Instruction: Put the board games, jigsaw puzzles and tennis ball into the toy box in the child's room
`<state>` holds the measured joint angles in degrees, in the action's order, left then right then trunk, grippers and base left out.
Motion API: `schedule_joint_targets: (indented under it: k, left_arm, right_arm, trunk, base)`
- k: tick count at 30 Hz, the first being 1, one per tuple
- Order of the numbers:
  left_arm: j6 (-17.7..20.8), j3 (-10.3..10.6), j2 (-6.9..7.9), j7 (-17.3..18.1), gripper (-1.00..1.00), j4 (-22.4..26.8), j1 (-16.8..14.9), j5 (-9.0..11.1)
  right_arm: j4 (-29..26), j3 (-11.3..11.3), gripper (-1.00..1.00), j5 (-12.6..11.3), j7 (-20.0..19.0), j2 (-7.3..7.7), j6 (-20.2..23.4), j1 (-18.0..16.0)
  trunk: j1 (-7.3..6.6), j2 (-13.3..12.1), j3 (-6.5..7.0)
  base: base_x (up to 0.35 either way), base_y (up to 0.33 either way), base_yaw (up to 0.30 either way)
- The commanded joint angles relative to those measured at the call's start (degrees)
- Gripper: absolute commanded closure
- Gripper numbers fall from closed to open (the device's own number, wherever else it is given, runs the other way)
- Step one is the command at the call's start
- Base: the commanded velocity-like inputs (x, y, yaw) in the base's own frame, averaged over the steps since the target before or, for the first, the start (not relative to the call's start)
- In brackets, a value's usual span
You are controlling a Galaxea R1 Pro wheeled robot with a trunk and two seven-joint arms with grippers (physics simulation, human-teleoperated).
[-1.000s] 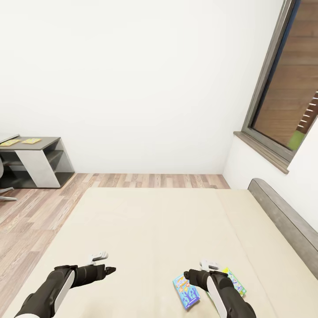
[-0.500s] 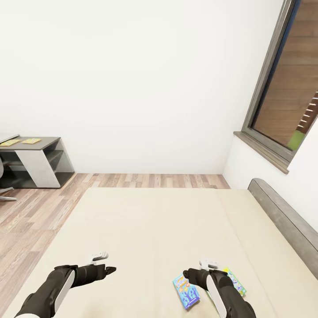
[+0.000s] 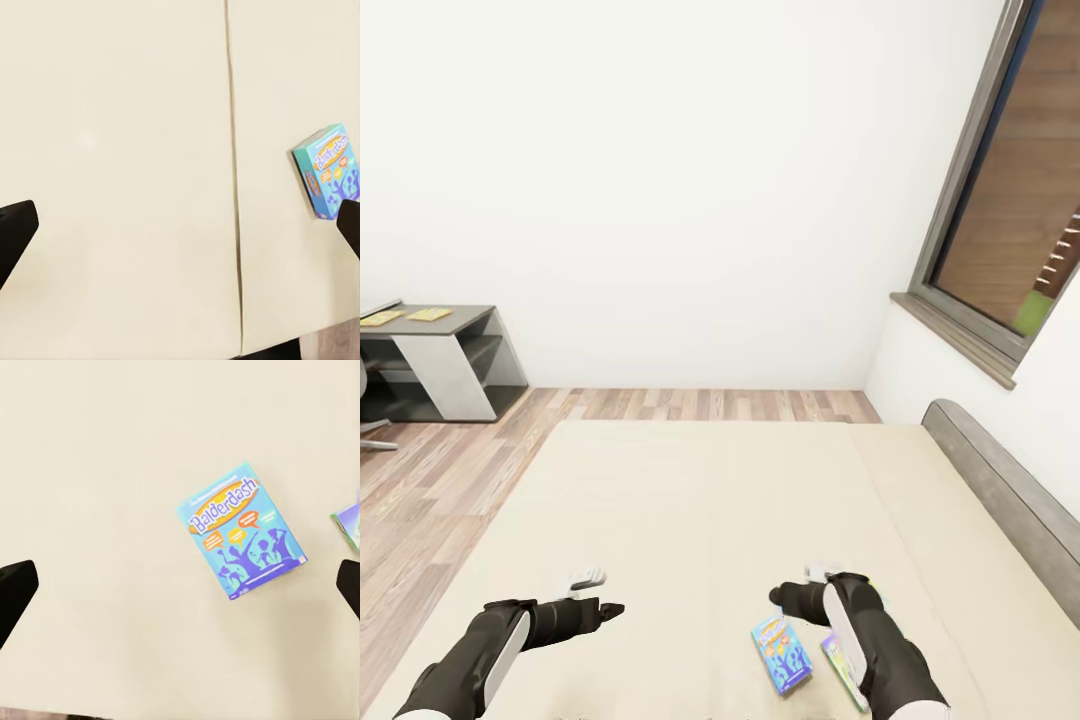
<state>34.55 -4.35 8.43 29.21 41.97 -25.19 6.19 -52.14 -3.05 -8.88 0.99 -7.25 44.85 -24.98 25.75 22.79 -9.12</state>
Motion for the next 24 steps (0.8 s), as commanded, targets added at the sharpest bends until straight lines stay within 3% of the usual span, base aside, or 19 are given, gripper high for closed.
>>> schedule_joint_targets:
  k: [1, 12, 16, 18, 20, 24]
  left_arm:
    - [0.6, -0.1, 0.01, 0.0, -1.0, 0.0, 0.0, 0.6]
    - [0.7, -0.2, 0.09, 0.3, -1.0, 0.1, 0.0, 0.8]
    - [0.8, -0.3, 0.18, 2.0, -1.0, 0.2, 0.0, 0.8]
    - [0.9, -0.3, 0.24, 3.3, -1.0, 0.2, 0.0, 0.8]
    - [1.3, -0.4, 0.76, 7.3, -1.0, 0.3, 0.0, 0.7]
    - [2.9, -0.6, 2.68, 13.7, -1.0, 1.5, 0.0, 0.8]
  right_arm:
    - [0.0, -0.2, -1.0, -0.4, 0.0, 0.06, 2.2, -1.8]
    - [0.8, -0.4, -1.0, -0.6, 0.0, 0.17, 11.2, -12.1]
    - [2.6, -0.5, -1.0, -0.7, 0.1, 0.2, 13.5, -15.1]
    - [3.6, -0.5, -1.0, -0.7, 0.1, 0.21, 14.0, -15.9]
    - [5.5, -0.6, -1.0, -0.7, 0.2, 0.27, 14.3, -17.1]
    - [7.2, -0.7, -1.0, -0.7, 0.2, 0.3, 14.2, -17.7]
  trunk:
    - [0.03, 0.1, -0.22]
    - [0.03, 0.1, -1.25]
    - [0.03, 0.1, -1.63]
    - [0.03, 0.1, -1.81]
    - [0.03, 0.1, -2.0]
    - [0.03, 0.1, -2.38]
  base:
    - [0.0, 0.0, 0.0]
    - [0.0, 0.0, 0.0]
    - [0.0, 0.0, 0.0]
    - [0.0, 0.0, 0.0]
    - [0.0, 0.0, 0.0]
    - [0.0, 0.0, 0.0]
